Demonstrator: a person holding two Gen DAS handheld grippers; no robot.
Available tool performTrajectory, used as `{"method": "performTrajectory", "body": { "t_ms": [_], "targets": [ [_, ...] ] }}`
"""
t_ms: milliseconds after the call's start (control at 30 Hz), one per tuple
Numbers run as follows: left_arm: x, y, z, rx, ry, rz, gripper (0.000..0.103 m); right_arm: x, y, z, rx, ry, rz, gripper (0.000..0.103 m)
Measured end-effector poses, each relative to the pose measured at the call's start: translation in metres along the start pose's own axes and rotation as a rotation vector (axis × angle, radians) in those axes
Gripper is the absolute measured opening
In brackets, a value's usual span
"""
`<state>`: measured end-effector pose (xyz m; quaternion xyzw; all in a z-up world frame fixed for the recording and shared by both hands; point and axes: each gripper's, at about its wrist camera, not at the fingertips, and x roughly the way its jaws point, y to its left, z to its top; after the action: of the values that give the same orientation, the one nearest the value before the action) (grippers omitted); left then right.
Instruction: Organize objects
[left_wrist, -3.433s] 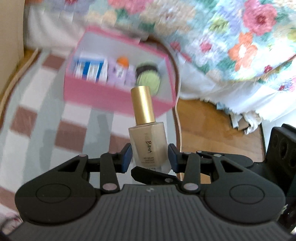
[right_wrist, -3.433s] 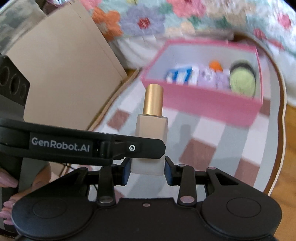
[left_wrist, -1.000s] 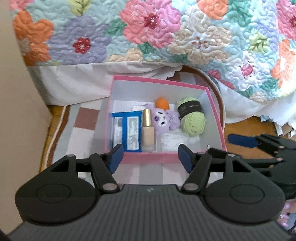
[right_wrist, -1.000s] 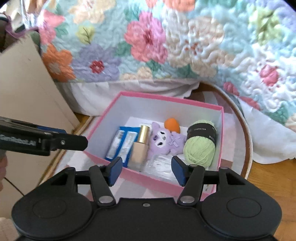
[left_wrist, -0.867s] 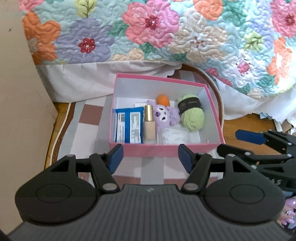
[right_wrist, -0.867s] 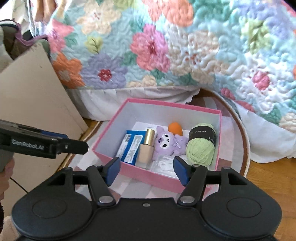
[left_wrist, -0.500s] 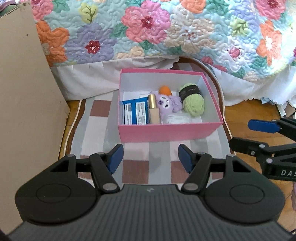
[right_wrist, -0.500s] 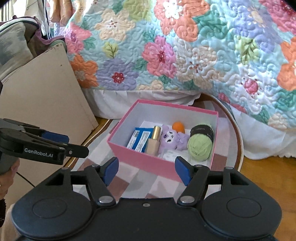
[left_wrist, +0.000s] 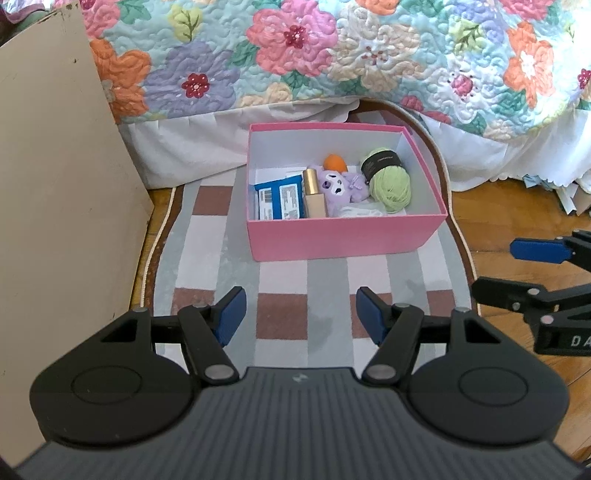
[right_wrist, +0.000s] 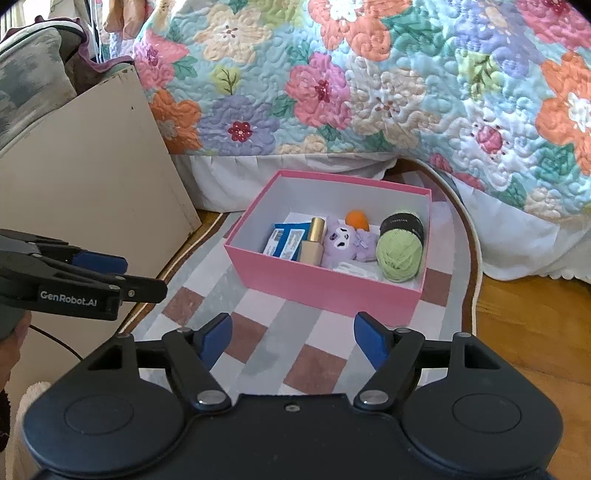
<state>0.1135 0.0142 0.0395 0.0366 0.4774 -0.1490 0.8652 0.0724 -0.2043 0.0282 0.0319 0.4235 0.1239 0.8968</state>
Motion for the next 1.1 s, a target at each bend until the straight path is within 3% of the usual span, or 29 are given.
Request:
{"method": "performTrajectory", "body": {
  "t_ms": [200, 267, 400, 567, 767, 1100],
  "targets": [
    [0.002, 0.005, -0.003, -0.013, -0.002, 0.011, 0.074, 0.001, -0.001, -0.003, 0.009, 0.018, -0.029, 0.084],
    [0.003, 0.007, -0.003, -0.016, -0.003, 0.013, 0.079, 0.003, -0.002, -0.003, 0.019, 0.025, -0.044, 0.093],
    [0.005, 0.010, -0.004, -0.038, -0.004, 0.010, 0.086, 0.009, -0.005, -0.004, 0.048, 0.046, -0.101, 0.093],
    [0.005, 0.009, -0.006, -0.033, -0.028, 0.037, 0.102, 0.015, -0.010, -0.005, 0.080, 0.084, -0.143, 0.093],
    [0.015, 0.006, -0.008, -0.003, 0.036, 0.085, 0.103, 0.015, -0.010, -0.006, 0.072, 0.097, -0.169, 0.093],
    [0.018, 0.005, -0.009, -0.017, 0.077, 0.065, 0.103, 0.013, -0.014, -0.007, 0.105, 0.095, -0.141, 0.095]
  ]
}}
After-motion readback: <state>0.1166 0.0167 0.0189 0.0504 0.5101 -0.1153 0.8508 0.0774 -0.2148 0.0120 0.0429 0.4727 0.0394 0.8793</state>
